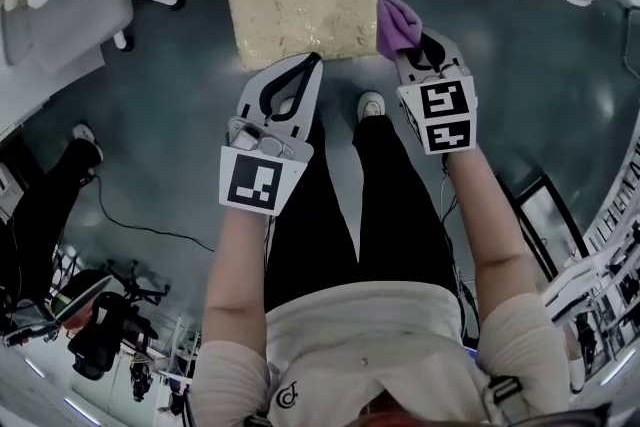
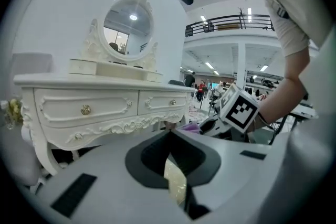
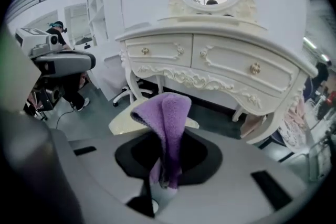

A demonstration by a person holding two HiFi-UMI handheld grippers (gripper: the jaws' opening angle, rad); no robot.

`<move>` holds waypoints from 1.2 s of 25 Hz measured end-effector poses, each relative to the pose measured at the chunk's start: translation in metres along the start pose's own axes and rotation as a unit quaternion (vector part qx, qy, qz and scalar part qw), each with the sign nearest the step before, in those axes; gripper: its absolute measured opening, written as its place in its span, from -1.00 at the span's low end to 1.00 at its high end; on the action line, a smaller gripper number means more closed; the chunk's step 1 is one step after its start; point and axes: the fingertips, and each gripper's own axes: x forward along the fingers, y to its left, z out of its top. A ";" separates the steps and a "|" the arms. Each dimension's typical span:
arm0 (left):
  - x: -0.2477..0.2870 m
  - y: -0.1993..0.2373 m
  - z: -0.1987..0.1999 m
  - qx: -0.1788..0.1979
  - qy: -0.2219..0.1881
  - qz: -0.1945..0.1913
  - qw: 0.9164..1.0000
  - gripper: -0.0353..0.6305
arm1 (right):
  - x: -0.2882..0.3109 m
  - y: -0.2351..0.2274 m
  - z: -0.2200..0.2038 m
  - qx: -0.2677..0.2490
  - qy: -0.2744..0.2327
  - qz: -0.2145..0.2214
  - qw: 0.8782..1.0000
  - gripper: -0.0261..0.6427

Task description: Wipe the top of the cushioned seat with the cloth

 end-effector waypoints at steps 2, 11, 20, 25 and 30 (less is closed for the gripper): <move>-0.014 0.009 0.029 -0.011 -0.017 0.004 1.000 -0.86 | -0.016 0.011 0.028 0.000 -0.014 -0.004 1.000 -0.69; -0.086 0.045 0.151 0.022 -0.086 0.076 0.993 -0.86 | -0.111 0.035 0.172 -0.038 -0.111 -0.027 0.993 -0.69; -0.149 0.067 0.262 0.084 -0.114 0.105 0.984 -0.85 | -0.214 0.058 0.282 -0.059 -0.220 -0.040 0.973 -0.68; -0.174 0.051 0.311 0.106 -0.141 0.103 0.979 -0.85 | -0.263 0.072 0.312 -0.059 -0.259 -0.041 0.963 -0.69; -0.196 0.039 0.349 0.127 -0.160 0.096 0.974 -0.85 | -0.314 0.078 0.343 -0.060 -0.322 -0.056 0.943 -0.69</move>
